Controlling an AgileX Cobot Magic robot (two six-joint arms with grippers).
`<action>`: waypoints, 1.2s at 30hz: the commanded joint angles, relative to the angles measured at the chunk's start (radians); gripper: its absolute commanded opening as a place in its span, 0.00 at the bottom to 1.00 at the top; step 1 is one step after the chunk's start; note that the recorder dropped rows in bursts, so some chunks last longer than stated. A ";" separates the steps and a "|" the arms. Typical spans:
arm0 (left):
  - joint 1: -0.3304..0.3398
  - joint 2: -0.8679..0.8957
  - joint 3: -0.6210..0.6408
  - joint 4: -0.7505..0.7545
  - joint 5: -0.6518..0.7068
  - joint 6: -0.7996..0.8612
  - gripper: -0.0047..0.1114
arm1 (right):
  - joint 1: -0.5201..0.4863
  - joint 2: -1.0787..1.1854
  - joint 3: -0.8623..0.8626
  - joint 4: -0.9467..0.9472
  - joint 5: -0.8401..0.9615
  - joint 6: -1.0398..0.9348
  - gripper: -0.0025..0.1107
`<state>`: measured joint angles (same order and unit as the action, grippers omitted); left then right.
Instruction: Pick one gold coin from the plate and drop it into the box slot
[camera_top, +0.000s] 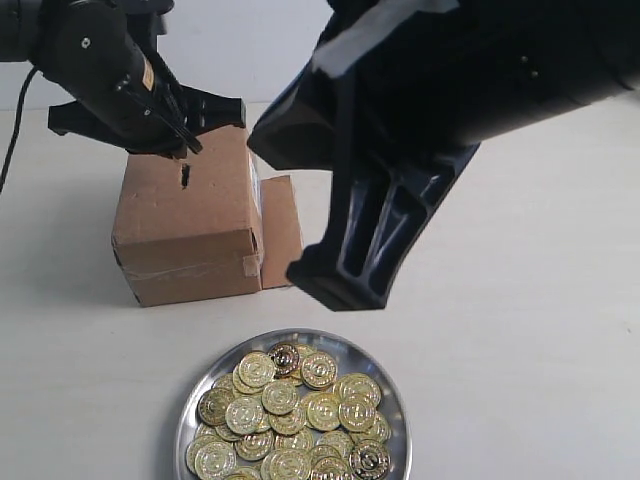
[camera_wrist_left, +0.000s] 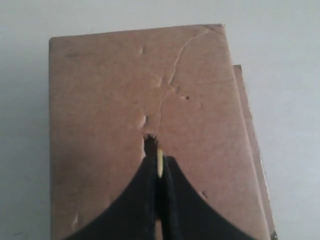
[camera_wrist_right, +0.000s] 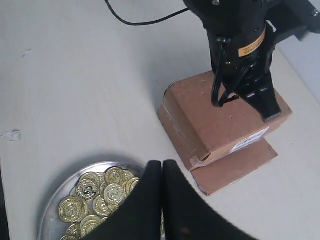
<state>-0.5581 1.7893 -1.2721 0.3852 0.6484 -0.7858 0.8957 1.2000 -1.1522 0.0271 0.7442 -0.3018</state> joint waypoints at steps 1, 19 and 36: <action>-0.002 0.031 -0.010 0.048 -0.010 -0.067 0.04 | 0.000 -0.006 -0.004 0.005 -0.014 -0.003 0.02; -0.002 0.081 -0.010 0.077 -0.033 -0.111 0.04 | 0.000 -0.006 -0.004 0.072 -0.009 -0.007 0.02; -0.002 0.078 -0.010 0.075 -0.055 -0.109 0.40 | 0.000 -0.006 -0.004 0.072 -0.009 -0.009 0.02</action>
<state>-0.5581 1.8692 -1.2744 0.4534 0.6029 -0.8900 0.8957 1.2000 -1.1522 0.0947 0.7427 -0.3037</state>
